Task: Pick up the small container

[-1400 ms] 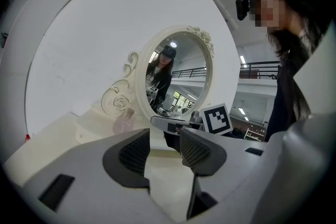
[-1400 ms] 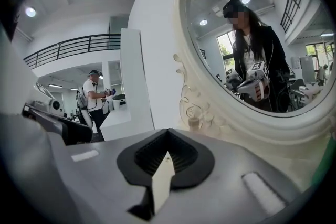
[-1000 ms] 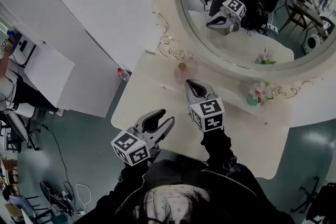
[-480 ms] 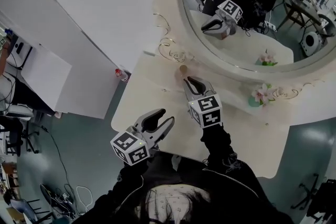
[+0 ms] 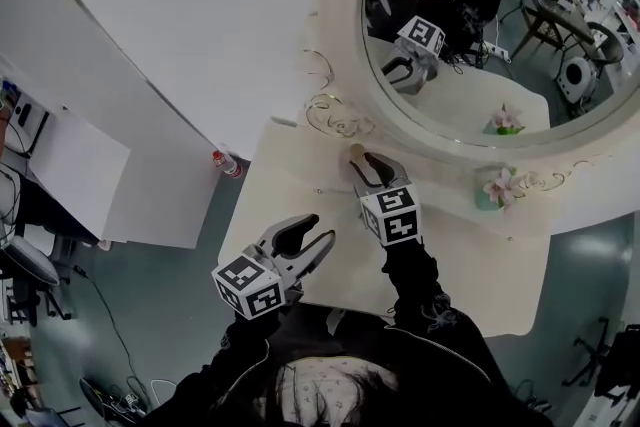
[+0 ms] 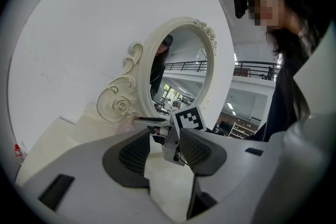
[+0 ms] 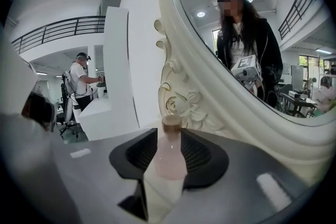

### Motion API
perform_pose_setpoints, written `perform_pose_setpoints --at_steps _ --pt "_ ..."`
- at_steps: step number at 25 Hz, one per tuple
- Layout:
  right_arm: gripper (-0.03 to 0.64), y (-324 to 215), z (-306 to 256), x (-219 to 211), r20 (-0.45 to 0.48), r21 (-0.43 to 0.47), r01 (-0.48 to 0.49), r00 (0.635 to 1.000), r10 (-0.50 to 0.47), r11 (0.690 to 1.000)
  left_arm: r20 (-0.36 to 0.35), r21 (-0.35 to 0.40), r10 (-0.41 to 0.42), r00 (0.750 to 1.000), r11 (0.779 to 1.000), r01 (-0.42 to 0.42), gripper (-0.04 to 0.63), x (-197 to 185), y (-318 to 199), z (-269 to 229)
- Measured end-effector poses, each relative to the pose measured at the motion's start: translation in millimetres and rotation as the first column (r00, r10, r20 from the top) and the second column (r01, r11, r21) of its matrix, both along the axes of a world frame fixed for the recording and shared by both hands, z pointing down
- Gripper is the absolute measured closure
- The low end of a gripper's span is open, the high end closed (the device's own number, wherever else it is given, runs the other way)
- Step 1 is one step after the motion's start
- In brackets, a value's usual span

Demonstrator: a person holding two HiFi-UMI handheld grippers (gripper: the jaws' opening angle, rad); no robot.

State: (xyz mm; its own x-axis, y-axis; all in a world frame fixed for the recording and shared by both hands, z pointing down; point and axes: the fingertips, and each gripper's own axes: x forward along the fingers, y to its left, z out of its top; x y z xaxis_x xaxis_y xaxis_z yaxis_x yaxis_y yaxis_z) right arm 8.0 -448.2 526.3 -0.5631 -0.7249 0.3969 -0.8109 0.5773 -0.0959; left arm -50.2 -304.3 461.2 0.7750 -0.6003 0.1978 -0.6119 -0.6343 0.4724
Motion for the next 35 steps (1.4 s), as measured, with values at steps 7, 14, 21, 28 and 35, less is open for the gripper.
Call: perform_pose_setpoints --at_steps 7,14,21,28,35 --pt "0.449 -13 9 -1 -0.033 -0.014 -0.050 0.998 0.050 0.999 -0.014 0.002 0.031 0.999 1.000 -0.031 0.419 -14 -6 1" --pt "0.449 -25 14 -7 -0.037 -0.019 -0.086 0.996 0.085 0.996 -0.018 0.001 0.038 0.999 0.999 -0.037 0.419 -29 -5 1" --pt "0.449 -32 15 -9 -0.012 -0.023 -0.112 0.994 0.112 0.993 -0.012 -0.001 0.018 1.000 1.000 -0.018 0.419 -48 -6 3" --pt "0.459 -33 14 -6 -0.014 0.008 -0.147 0.989 0.147 0.989 -0.009 0.002 0.016 1.000 1.000 -0.016 0.419 -57 -6 2" --pt "0.472 -31 9 -6 -0.037 0.011 -0.165 0.986 0.165 0.986 -0.006 0.003 0.020 1.000 1.000 -0.020 0.419 -68 -8 -1"
